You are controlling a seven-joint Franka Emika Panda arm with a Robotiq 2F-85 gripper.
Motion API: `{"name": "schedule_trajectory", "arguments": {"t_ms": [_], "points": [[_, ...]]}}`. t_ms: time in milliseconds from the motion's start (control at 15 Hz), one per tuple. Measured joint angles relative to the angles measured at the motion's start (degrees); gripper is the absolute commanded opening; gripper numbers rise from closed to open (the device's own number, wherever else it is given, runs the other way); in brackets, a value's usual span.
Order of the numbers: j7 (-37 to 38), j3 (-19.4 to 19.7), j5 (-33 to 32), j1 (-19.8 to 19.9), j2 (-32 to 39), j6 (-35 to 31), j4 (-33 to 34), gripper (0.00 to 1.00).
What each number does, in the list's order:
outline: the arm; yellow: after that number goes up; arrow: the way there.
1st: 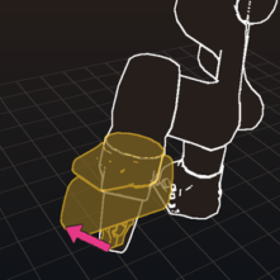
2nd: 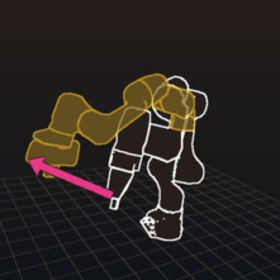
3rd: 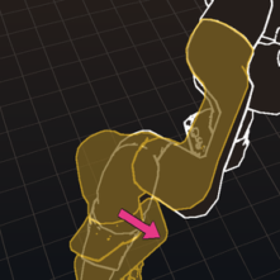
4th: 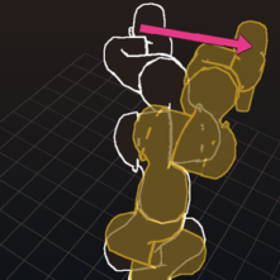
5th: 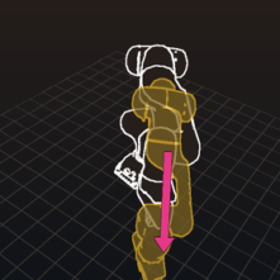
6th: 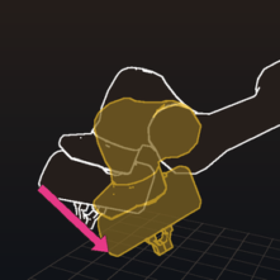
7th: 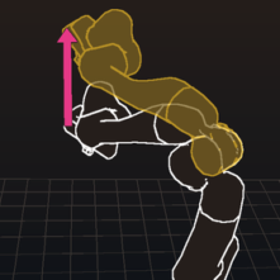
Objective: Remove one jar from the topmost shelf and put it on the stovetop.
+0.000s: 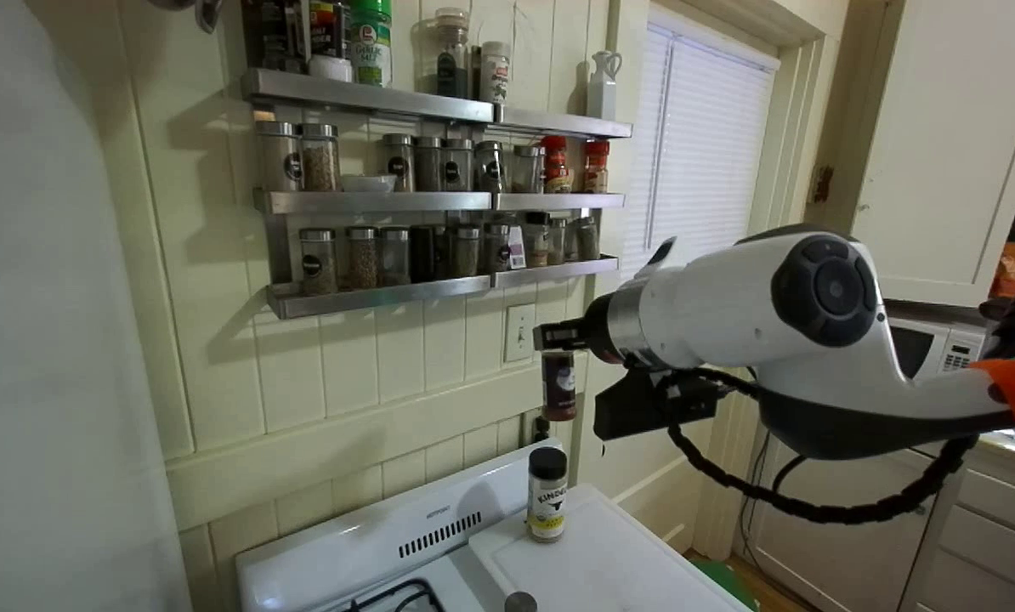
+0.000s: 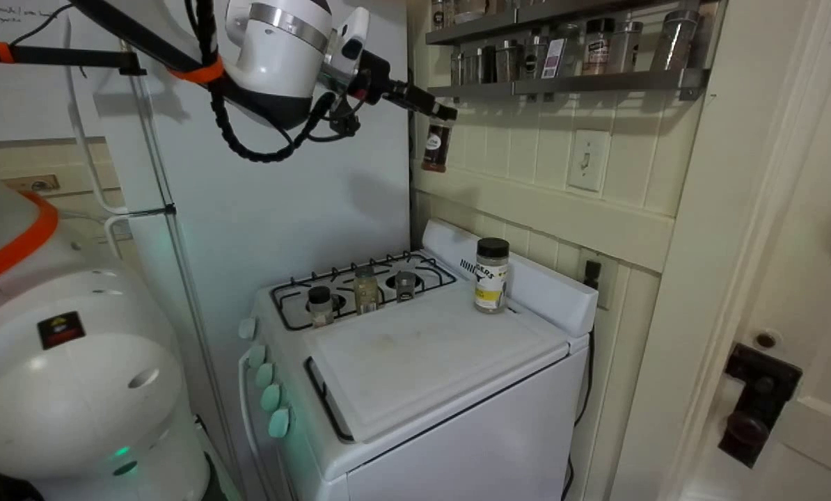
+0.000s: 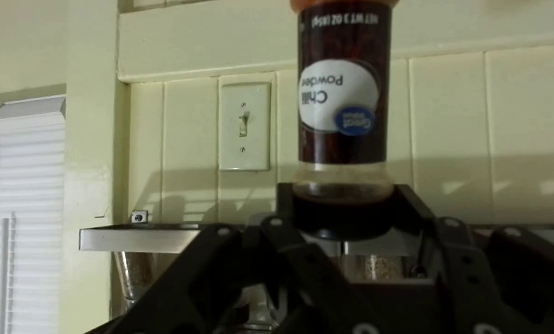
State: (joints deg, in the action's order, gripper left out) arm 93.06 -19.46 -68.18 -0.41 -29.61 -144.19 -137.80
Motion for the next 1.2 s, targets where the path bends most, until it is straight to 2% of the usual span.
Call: {"name": "schedule_trajectory", "arguments": {"t_ms": [133,267,333,733,1000,1200], "points": [[3.74,0.0,-3.53,-0.77,0.0,-0.55,-2.47,0.55],[4.94,0.02,-4.45,-1.14,-0.01,-0.57,-3.53,0.55],[4.95,0.03,-4.47,-1.17,-0.04,-0.57,-3.56,0.3],[6.0,0.68,-6.96,-3.58,1.15,0.18,-4.4,0.3],[12.53,-1.83,-10.3,-7.36,3.69,4.61,-8.32,0.3],[19.0,-3.16,-13.32,-10.15,5.51,10.8,-11.4,0.3]]}}
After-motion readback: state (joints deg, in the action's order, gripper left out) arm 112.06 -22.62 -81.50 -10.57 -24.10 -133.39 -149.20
